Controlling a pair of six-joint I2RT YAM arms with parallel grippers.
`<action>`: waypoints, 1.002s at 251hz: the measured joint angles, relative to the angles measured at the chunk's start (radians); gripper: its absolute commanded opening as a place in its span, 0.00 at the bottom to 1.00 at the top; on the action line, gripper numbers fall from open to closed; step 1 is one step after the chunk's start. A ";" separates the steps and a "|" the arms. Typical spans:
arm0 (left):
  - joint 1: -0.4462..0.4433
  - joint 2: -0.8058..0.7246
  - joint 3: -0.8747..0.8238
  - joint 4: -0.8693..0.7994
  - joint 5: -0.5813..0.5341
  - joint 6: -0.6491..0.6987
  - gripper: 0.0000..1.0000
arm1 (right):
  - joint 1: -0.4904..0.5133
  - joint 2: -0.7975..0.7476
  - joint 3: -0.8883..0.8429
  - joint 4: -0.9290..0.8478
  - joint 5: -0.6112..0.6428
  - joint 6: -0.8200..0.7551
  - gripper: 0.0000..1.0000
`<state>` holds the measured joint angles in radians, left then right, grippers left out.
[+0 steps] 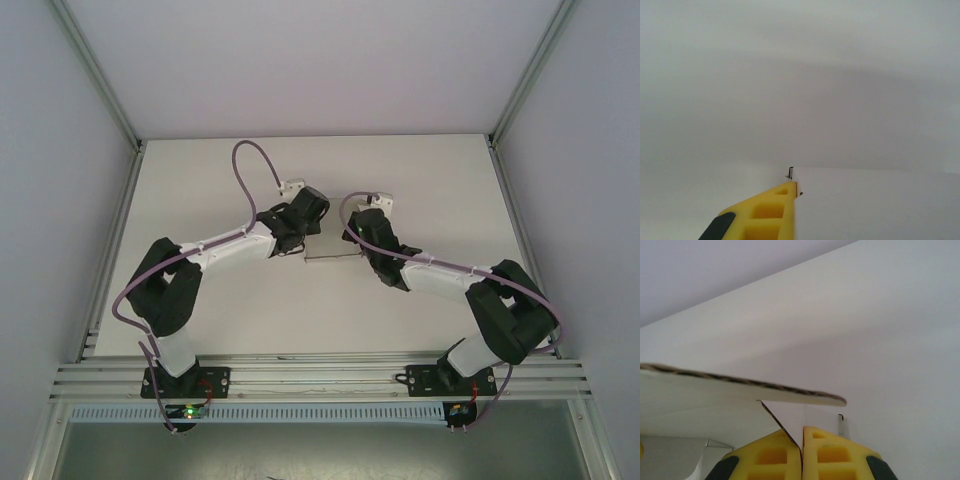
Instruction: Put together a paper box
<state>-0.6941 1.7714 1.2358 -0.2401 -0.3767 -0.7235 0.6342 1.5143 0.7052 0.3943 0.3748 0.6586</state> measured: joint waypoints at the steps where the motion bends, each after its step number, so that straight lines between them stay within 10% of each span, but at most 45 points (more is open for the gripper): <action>1: 0.000 0.000 -0.001 0.001 0.001 0.000 0.00 | 0.001 0.000 -0.001 0.000 0.000 0.000 0.06; 251: -0.105 -0.124 -0.325 0.359 -0.029 0.054 0.02 | 0.135 -0.061 -0.354 0.426 0.160 -0.090 0.06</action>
<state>-0.7990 1.6470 0.9112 0.1192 -0.4061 -0.6693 0.7689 1.4536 0.3508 0.8207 0.5346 0.5682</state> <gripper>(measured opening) 0.060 0.065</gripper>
